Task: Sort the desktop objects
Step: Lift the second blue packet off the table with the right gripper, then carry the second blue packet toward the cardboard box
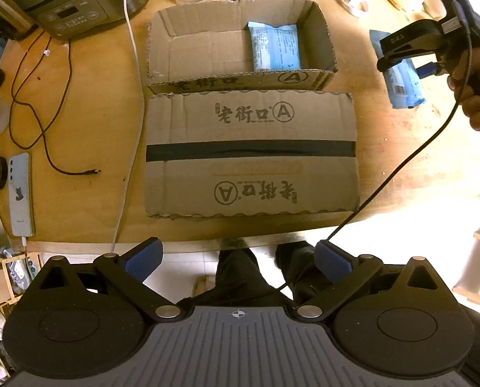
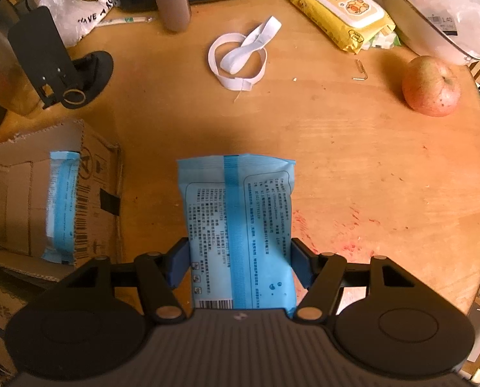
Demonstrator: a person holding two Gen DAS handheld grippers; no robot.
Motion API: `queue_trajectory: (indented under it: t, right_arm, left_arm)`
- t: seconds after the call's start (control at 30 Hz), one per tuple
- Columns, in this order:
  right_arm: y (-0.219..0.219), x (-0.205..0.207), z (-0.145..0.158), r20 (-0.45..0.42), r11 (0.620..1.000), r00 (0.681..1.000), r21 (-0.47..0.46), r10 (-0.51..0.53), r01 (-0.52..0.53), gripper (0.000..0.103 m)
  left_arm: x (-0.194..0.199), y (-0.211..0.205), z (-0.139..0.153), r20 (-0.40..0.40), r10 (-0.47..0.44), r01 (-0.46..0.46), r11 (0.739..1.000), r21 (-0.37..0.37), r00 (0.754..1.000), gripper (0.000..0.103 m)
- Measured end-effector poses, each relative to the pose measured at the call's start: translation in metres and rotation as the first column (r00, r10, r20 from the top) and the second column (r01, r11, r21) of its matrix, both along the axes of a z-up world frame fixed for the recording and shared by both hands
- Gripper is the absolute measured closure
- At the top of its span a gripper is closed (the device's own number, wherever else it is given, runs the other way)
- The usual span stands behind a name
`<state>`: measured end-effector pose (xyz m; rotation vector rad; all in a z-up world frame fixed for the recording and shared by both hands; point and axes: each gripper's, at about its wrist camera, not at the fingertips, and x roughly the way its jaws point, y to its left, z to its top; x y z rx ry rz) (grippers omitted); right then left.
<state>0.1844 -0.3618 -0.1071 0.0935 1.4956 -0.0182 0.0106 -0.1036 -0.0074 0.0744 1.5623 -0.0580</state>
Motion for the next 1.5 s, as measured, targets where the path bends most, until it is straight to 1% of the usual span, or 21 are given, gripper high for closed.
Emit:
queue_trajectory:
  t: [0.77,1.5]
  right_arm:
    - [0.000,0.001,0.038,0.019,1.000,1.000,0.008,-0.011,0.011,0.040]
    - [0.003,0.007,0.062,0.041,1.000,0.999,0.005,-0.014,0.014,0.039]
  left_arm:
    - [0.002,0.008,0.003,0.017,0.002,-0.002,1.000,-0.015,1.000,0.000]
    - [0.002,0.016,0.004,0.032,0.008,-0.007,1.000,-0.030,0.999,0.000]
